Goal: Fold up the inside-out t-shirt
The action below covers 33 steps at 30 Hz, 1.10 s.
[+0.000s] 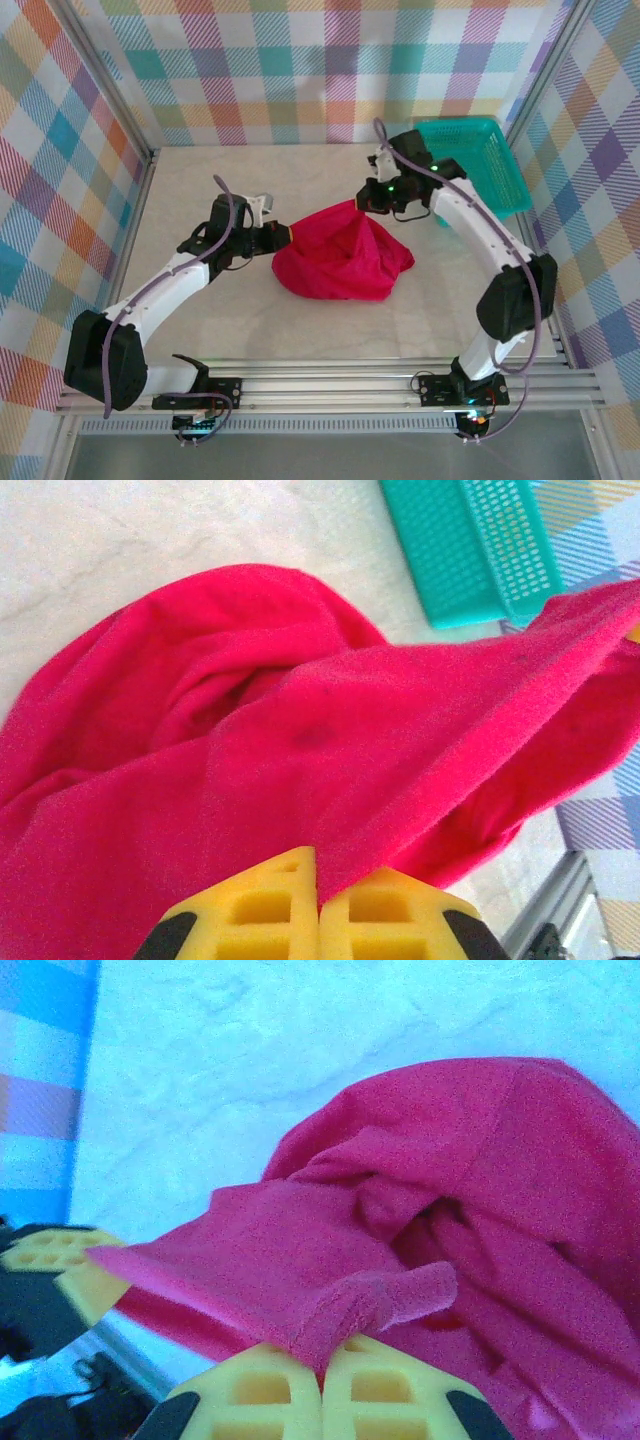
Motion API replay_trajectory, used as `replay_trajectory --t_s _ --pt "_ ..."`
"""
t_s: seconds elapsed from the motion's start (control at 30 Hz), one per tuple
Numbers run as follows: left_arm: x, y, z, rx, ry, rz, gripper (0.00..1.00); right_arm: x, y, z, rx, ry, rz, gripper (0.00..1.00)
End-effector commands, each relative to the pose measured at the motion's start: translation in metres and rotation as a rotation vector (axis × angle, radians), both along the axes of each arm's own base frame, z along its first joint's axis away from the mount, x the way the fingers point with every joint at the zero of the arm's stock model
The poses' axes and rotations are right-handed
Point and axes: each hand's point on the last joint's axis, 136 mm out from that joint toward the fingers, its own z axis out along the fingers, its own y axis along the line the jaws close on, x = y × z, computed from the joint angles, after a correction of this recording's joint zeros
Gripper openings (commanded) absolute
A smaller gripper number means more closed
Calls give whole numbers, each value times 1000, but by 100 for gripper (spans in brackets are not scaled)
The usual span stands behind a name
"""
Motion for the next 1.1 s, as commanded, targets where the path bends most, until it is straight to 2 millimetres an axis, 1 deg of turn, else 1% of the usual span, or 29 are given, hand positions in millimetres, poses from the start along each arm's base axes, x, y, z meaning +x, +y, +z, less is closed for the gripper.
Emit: replay_trajectory --t_s 0.0,0.1,0.2,0.3,0.37,0.4,0.43,0.47,0.5,0.57,0.6,0.67,0.7,0.77,0.8,0.83,0.9,0.93,1.0,1.03,1.07 --pt "2 9 -8 39 25 15 0 3 -20 -14 44 81 -54 0" --pt "5 6 -17 44 48 3 0 15 -20 -34 28 111 -79 0" --pt "9 6 -24 59 56 4 0 33 -27 -62 -42 129 -119 0" --pt "12 9 -26 93 54 12 0 42 -21 -83 -42 187 -108 0" --pt "12 14 -28 126 52 27 0 45 -20 -92 -43 206 -105 0" --pt "13 17 -29 144 50 38 0 47 -24 -97 -70 206 -122 9" --pt "14 20 -30 161 51 49 3 48 -28 -100 -101 204 -136 28" --pt "15 23 -30 176 48 59 10 49 -36 -102 -152 198 -164 43" --pt "12 26 -33 195 70 63 24 49 -43 -101 -198 182 -183 51" --pt "11 27 -24 210 53 67 37 40 -49 -87 -247 134 -189 56" --pt "12 29 -17 225 33 72 42 31 -48 -76 -256 108 -181 56" --pt "9 28 -3 249 1 57 45 13 -42 -63 -259 77 -154 54" --pt "7 24 5 248 -15 40 46 1 -37 -57 -250 69 -138 50" --pt "2 13 15 236 -35 -1 49 -22 -18 -49 -188 71 -84 45" --pt "0 6 18 223 -38 -24 50 -33 -7 -49 -145 93 -55 42" --pt "-3 -1 21 210 -40 -47 50 -43 3 -49 -106 113 -30 41" --pt "-8 -18 20 172 -27 -98 48 -60 24 -57 -49 155 15 38" --pt "-9 -22 17 154 -17 -110 45 -65 30 -64 -42 174 28 37" --pt "-9 -26 9 134 6 -110 38 -68 39 -82 -60 208 44 37" --pt "-9 -26 5 133 17 -107 37 -67 42 -90 -76 220 48 37" --pt "-9 -25 1 132 26 -103 35 -64 43 -98 -94 231 44 39"
